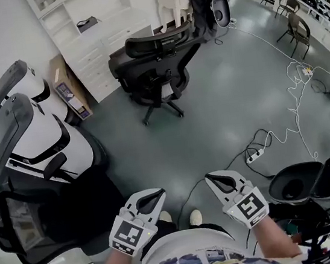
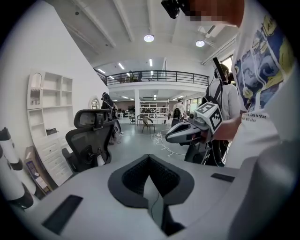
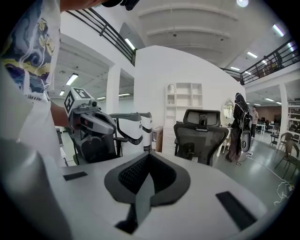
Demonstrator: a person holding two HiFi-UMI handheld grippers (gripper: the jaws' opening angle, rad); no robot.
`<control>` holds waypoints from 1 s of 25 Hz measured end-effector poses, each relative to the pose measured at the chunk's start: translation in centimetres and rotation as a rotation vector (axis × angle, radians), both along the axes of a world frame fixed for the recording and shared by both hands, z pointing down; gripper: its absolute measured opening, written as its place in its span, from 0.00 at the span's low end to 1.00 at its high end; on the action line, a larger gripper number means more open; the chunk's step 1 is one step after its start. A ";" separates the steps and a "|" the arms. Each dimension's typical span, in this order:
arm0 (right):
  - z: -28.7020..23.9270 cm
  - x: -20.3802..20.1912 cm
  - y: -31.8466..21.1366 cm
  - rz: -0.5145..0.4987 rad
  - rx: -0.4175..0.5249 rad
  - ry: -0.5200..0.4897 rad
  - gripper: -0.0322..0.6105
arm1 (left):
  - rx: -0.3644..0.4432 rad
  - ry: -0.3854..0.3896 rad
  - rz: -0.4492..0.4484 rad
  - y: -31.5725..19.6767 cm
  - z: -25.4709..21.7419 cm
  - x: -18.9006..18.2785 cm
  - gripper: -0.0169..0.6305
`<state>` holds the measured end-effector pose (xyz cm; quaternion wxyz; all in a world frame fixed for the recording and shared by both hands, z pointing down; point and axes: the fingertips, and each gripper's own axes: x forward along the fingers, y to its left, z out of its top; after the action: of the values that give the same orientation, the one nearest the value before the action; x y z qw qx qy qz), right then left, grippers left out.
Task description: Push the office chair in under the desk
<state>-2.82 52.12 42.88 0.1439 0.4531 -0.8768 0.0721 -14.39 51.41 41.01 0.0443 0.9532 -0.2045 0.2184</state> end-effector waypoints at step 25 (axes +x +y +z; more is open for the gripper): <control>1.3 7.5 -22.5 0.256 -0.037 0.174 0.28 | 0.086 0.045 0.042 -28.2 0.3 -0.8 0.19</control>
<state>4.69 29.61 44.21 0.2175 0.5628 -0.7947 0.0665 -15.20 23.19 41.33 0.0035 0.9630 -0.1926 0.1887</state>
